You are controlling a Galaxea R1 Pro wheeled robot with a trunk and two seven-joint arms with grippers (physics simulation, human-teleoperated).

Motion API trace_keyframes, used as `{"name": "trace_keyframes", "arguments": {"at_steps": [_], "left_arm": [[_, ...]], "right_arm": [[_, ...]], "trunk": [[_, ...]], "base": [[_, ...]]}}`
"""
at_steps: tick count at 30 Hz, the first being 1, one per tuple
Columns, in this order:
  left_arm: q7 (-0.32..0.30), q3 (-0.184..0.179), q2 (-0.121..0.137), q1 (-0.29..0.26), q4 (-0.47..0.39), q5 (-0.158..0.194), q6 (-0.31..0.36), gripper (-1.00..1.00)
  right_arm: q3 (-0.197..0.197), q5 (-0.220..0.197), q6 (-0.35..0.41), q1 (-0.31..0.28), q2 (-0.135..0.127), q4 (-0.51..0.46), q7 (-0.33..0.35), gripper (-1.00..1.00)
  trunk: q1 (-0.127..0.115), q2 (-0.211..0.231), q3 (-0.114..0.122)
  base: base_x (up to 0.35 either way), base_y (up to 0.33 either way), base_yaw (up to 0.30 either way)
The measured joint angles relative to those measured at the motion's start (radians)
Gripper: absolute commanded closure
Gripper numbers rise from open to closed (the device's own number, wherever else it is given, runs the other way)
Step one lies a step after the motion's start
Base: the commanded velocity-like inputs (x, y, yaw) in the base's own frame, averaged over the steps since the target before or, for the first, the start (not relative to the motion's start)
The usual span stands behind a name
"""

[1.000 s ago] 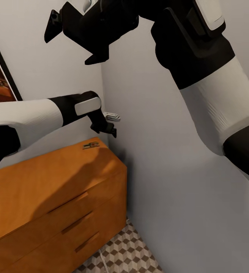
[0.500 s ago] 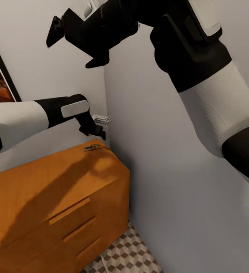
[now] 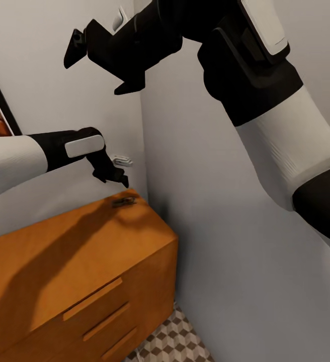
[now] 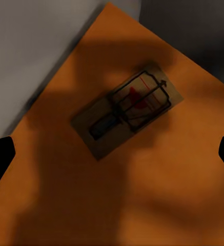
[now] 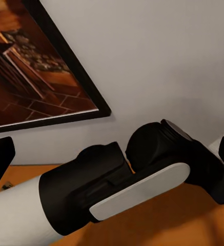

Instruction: Take the four mousetraps from the cabinet in the bathroom and place them on the bathroom floor. Make sure all four end up on the same floor surface, and ensure that at least two of them are either under or directly next to the same bathroom sink.

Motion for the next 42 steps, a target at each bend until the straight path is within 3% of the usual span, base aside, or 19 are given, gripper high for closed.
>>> {"name": "trace_keyframes", "arguments": {"at_steps": [24, 34, 37, 42], "left_arm": [[-0.001, -0.001, 0.003, 0.001, -0.017, -0.001, -0.002, -1.0], [-0.001, -0.003, 0.004, 0.002, -0.073, -0.005, -0.005, -1.0], [-0.001, -0.004, 0.004, 0.003, -0.093, -0.027, -0.005, -1.0], [-0.021, -0.005, 0.008, 0.006, -0.121, -0.135, -0.006, -1.0]], "right_arm": [[-0.001, 0.0, -0.001, 0.001, 0.0, 0.0, 0.001, -1.0], [0.0, 0.0, 0.0, 0.001, 0.0, 0.0, 0.001, -1.0], [0.0, 0.002, -0.002, 0.001, 0.0, 0.0, 0.001, -1.0], [0.0, 0.009, -0.003, 0.001, 0.0, 0.0, 0.002, -1.0]], "trunk": [[0.0, 0.0, 0.019], [0.0, 0.0, 0.022], [0.0, 0.0, 0.022], [0.0, 0.0, 0.022]], "base": [[0.008, 0.003, -0.114], [0.001, 0.0, -0.03], [0.0, 0.0, -0.005], [0.0, 0.0, -0.002]]}}
